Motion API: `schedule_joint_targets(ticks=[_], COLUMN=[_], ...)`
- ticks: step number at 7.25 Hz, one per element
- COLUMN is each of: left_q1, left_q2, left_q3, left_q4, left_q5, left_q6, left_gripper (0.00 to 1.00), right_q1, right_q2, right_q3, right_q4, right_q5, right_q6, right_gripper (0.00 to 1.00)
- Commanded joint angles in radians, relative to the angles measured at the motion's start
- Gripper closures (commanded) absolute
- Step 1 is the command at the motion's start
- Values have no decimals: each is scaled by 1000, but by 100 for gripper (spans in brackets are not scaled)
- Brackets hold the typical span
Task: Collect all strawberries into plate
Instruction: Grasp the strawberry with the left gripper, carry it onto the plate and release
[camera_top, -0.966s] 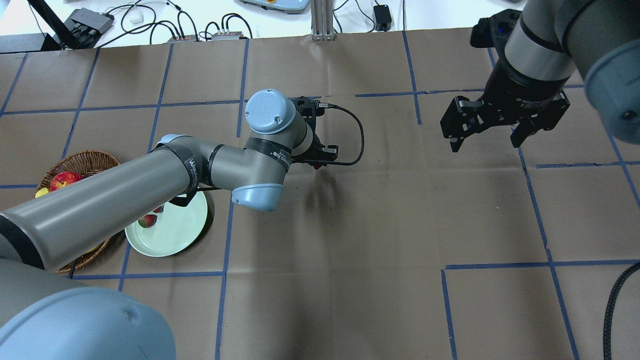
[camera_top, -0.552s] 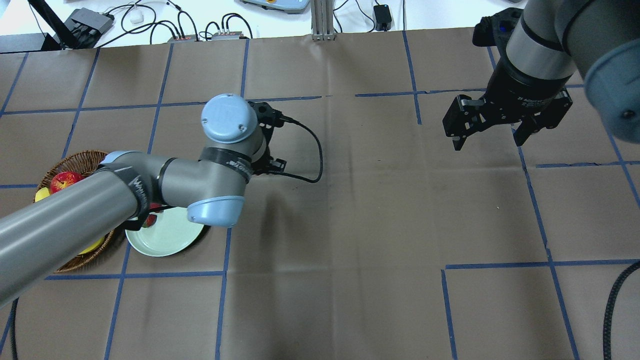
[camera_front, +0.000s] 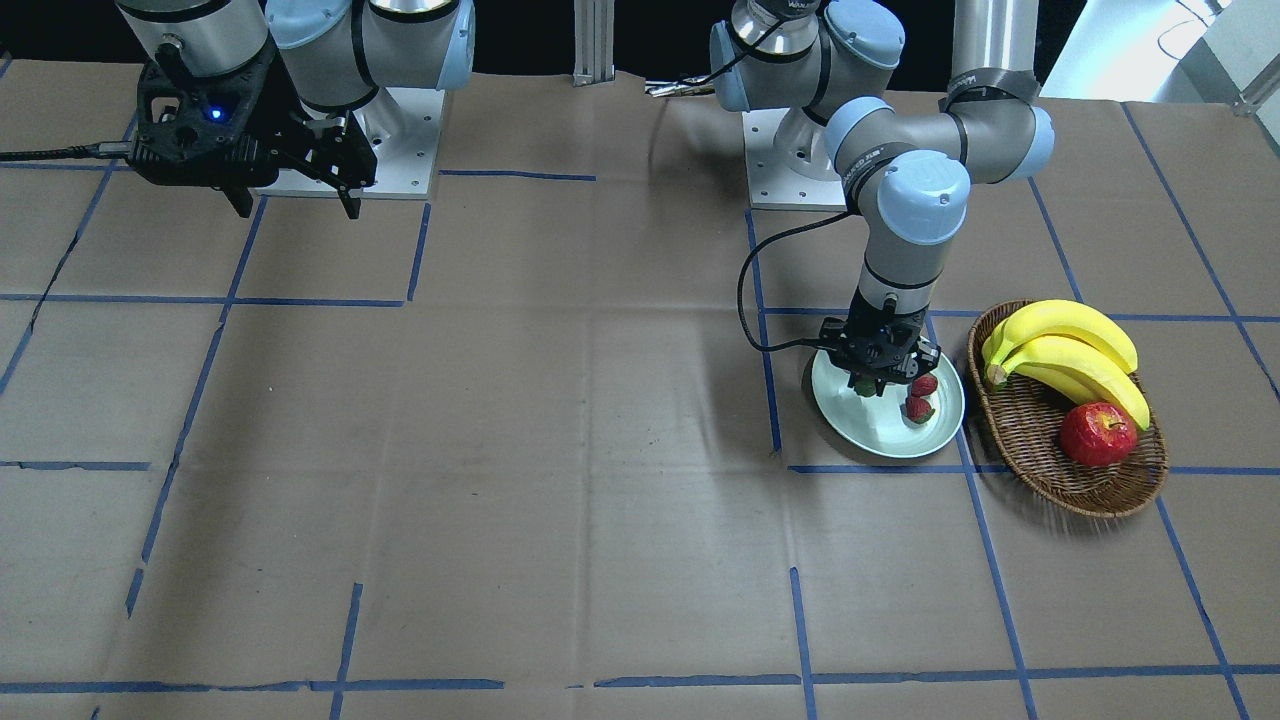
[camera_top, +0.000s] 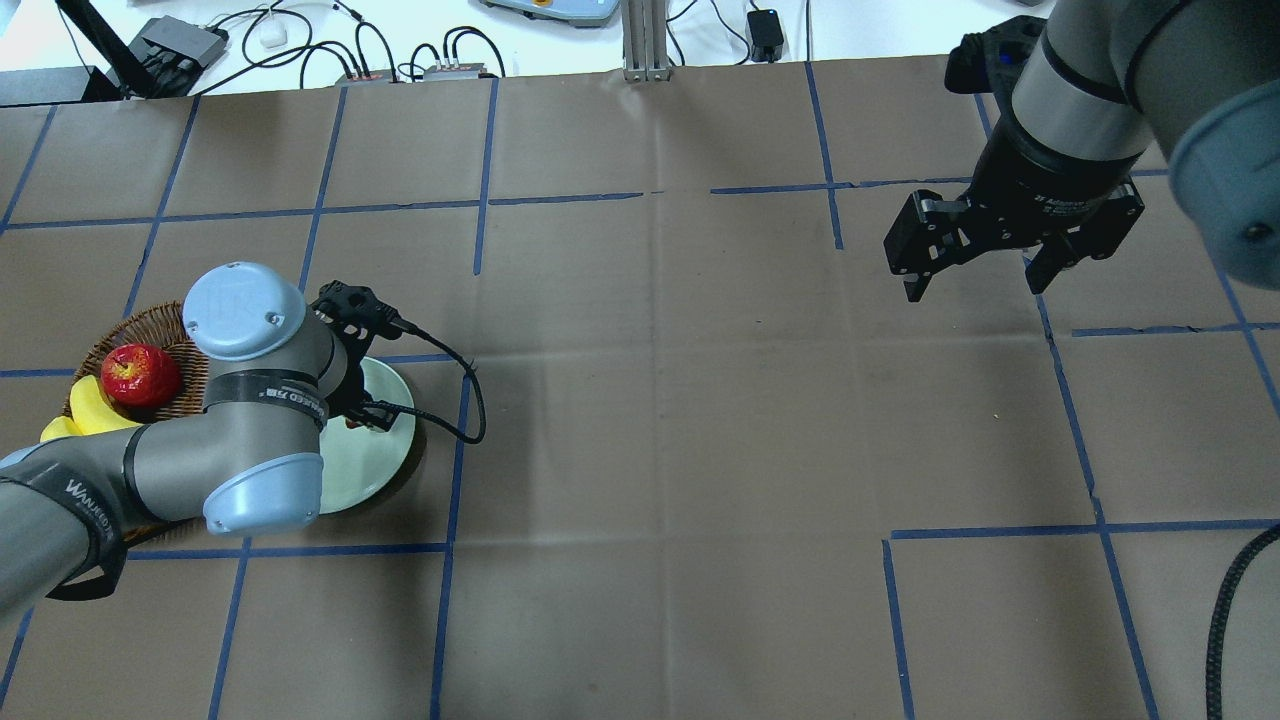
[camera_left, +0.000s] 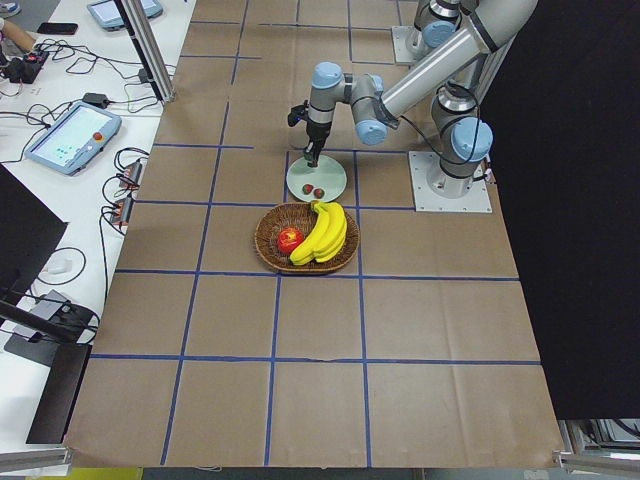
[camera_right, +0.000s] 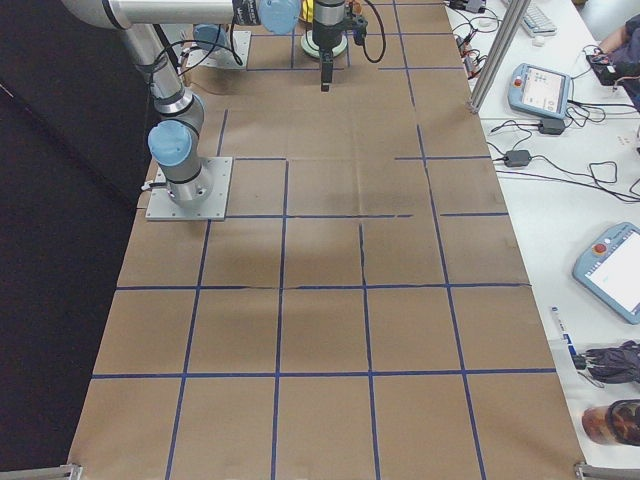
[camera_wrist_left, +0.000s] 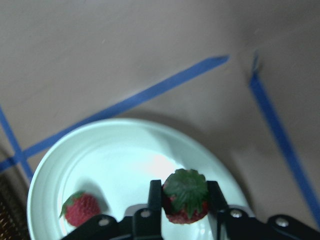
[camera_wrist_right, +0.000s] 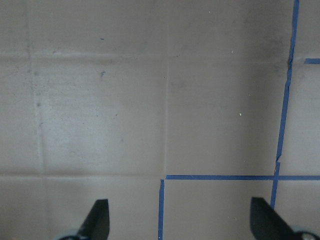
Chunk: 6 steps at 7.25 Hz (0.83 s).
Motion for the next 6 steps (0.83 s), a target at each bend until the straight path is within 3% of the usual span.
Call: schedule_joint_targets(ticks=[1, 3, 4, 6], left_q1=[38, 31, 16, -13], left_q2=[6, 28, 82, 182], left_q3=[-20, -14, 15, 159], left_q4=[0, -23, -127, -465], left_q5=[-3, -58, -71, -115], left_q6=[23, -35, -104, -225], left_gripper=[7, 7, 7, 6], right_q1=[0, 0, 0, 0], right_q2=[0, 0, 0, -2], right_q3=[-1, -1, -1, -1], right_q4=[0, 1, 1, 4], right_q5=[-2, -1, -4, -5], right_q6=[0, 0, 0, 0], right_gripper=[0, 0, 0, 0])
